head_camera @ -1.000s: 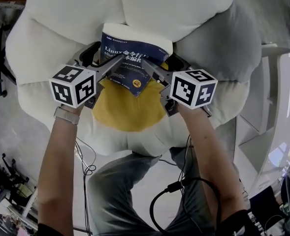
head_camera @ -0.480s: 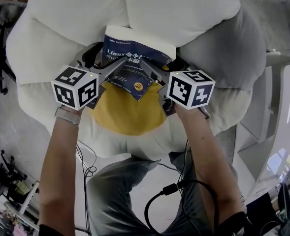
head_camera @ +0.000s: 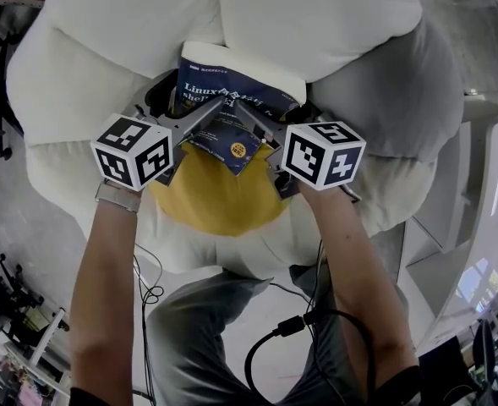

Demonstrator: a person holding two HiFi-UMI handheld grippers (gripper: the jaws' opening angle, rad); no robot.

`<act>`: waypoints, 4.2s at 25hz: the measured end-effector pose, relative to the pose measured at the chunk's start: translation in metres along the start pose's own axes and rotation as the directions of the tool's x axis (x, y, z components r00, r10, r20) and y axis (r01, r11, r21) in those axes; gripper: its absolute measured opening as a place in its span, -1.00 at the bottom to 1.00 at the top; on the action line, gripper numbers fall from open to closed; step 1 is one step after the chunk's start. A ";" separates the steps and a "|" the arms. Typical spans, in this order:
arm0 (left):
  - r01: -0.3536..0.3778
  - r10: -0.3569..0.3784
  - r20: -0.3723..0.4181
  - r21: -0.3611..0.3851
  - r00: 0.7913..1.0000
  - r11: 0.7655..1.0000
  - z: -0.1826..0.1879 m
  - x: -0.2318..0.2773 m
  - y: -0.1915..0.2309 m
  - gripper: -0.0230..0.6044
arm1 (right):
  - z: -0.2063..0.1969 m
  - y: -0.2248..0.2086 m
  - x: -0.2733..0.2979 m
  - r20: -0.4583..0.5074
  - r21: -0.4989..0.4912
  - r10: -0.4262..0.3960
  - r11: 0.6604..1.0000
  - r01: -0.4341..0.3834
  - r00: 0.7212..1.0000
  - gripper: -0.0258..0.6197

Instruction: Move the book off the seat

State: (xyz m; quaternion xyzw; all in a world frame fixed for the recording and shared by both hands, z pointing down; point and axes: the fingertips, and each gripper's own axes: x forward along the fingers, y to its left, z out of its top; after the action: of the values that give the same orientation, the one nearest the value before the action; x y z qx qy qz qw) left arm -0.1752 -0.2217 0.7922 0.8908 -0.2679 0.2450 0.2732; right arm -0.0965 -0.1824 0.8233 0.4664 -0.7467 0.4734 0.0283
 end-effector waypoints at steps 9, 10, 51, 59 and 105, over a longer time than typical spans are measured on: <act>-0.060 0.060 0.000 -0.008 0.998 0.998 0.000 -0.006 -0.002 0.28 | -0.001 0.001 -0.002 -0.037 -0.002 -0.009 1.000 0.008 0.999 0.28; -0.068 0.068 -0.012 -0.003 0.998 0.998 0.000 -0.007 -0.002 0.28 | 0.000 0.002 -0.003 -0.034 -0.005 -0.006 1.000 0.006 0.999 0.27; -0.167 0.174 0.181 -0.054 0.968 0.985 0.119 -0.172 -0.179 0.09 | 0.085 0.168 -0.219 0.035 -0.159 0.116 0.981 -0.109 0.993 -0.30; -0.141 0.144 0.221 -0.029 0.965 0.990 0.166 -0.206 -0.224 0.08 | 0.119 0.206 -0.275 0.091 -0.171 0.106 0.981 -0.090 0.990 -0.30; 0.395 -0.416 -0.001 0.319 0.909 0.862 0.247 0.013 -0.583 0.06 | 0.166 0.001 -0.635 0.512 0.175 -0.327 0.945 0.276 0.794 -0.30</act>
State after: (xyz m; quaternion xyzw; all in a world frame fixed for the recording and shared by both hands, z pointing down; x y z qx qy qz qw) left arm 0.2623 0.0339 0.4119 0.9667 -0.0417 0.1911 0.1653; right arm 0.3264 0.1211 0.4241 0.6933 -0.6183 0.3478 -0.1267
